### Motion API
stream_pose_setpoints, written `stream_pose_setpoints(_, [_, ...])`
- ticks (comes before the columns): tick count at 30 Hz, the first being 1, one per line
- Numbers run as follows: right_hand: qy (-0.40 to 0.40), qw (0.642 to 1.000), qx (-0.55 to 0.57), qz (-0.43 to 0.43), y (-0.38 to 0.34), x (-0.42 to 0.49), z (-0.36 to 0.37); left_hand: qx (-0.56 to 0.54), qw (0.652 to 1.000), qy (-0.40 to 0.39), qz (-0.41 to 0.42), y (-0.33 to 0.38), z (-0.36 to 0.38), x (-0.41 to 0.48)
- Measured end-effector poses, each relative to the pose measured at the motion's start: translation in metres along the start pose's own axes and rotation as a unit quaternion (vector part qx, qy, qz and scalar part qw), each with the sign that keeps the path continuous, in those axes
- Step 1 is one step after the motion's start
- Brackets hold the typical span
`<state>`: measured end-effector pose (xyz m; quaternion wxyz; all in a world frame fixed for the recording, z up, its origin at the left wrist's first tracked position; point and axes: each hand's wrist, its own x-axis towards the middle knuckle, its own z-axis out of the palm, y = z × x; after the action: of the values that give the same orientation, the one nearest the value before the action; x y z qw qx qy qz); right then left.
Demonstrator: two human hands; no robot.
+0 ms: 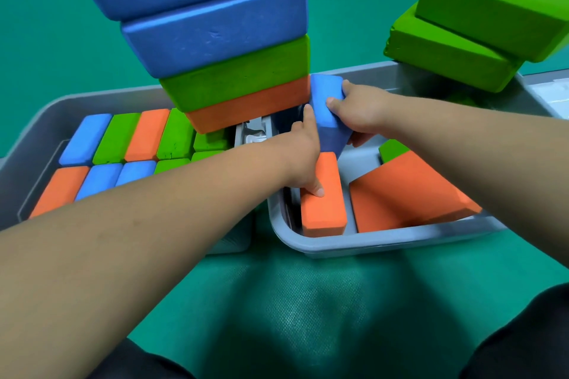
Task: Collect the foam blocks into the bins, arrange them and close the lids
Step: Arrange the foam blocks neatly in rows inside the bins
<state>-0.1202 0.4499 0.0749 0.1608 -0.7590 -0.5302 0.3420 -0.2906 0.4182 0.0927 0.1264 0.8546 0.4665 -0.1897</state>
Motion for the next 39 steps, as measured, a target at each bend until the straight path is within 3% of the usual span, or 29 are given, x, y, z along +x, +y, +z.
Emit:
stream_pose_setpoints(8, [-0.069,0.997,-0.024,-0.032,0.013,0.003,-0.009,0.060,0.998,-0.013,0.028,0.003,-0.004,-0.001])
stream_pose_setpoints(16, [-0.033,0.998,-0.022,-0.057,0.016,0.013,0.010,0.092,0.995,-0.039,-0.012,0.005,-0.013,-0.002])
stream_pose_setpoints(23, [-0.020,0.997,-0.038,-0.058,0.020,0.023,0.017,0.160,0.986,-0.048,0.005,0.007,-0.016,0.000])
stream_pose_setpoints(27, [0.030,0.984,-0.111,-0.135,0.025,0.022,0.011,0.154,0.988,-0.026,0.013,0.003,-0.010,0.002])
stream_pose_setpoints(30, [0.012,0.976,-0.128,-0.178,0.026,0.016,0.003,0.147,0.988,-0.003,0.038,-0.004,-0.009,0.001])
stream_pose_setpoints(39, [-0.021,0.956,-0.220,-0.193,0.023,0.017,0.000,0.140,0.988,-0.002,0.061,-0.016,0.000,0.013])
